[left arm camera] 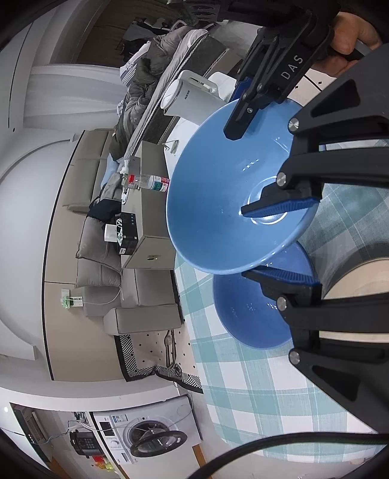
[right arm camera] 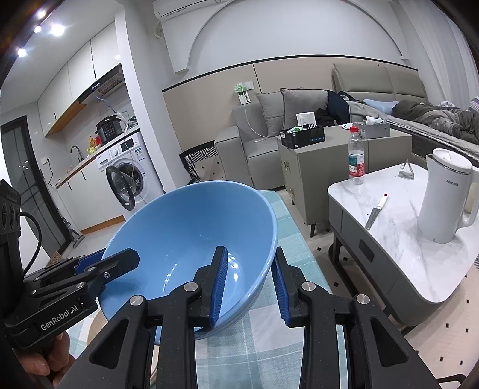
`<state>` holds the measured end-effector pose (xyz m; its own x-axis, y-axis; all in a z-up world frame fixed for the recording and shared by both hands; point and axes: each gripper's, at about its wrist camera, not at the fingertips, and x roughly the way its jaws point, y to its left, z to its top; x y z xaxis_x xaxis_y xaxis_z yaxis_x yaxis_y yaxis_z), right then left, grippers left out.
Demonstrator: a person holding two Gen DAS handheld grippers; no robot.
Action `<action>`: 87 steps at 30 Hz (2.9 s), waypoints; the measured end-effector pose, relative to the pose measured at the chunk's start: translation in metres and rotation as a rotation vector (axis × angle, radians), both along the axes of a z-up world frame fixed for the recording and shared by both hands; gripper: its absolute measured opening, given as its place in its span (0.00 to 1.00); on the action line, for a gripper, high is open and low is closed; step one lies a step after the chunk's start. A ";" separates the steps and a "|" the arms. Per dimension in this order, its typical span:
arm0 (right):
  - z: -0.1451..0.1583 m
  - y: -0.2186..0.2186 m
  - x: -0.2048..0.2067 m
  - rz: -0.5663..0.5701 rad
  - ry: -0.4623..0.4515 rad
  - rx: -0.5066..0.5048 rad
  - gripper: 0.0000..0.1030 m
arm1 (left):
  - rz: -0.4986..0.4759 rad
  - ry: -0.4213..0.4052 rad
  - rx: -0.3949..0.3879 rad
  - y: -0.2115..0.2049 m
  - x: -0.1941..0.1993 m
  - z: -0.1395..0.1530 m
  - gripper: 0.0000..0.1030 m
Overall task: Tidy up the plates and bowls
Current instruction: 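Lower the light blue bowl into the dark blue bowl with both grippers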
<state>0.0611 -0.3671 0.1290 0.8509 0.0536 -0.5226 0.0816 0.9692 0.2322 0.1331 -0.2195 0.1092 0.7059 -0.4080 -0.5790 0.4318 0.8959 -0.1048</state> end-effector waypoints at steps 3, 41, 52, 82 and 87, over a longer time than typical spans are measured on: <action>-0.002 0.004 0.004 -0.001 0.002 -0.002 0.29 | 0.005 -0.007 -0.003 0.004 0.001 0.001 0.31; -0.021 0.070 0.082 0.096 0.060 -0.075 0.29 | 0.127 0.021 -0.001 0.067 0.044 -0.017 0.31; -0.043 0.084 0.099 0.102 0.105 -0.112 0.29 | 0.141 0.048 0.007 0.074 0.055 -0.034 0.31; -0.077 0.103 0.114 0.054 0.158 -0.245 0.30 | 0.139 0.085 0.093 0.063 0.075 -0.069 0.31; -0.080 0.107 0.115 0.048 0.155 -0.272 0.31 | 0.138 0.093 0.101 0.063 0.076 -0.074 0.31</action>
<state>0.1762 -0.2605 0.0488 0.7596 -0.0674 -0.6469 0.0480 0.9977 -0.0477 0.2094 -0.1570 0.0354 0.6925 -0.2476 -0.6776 0.2964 0.9540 -0.0457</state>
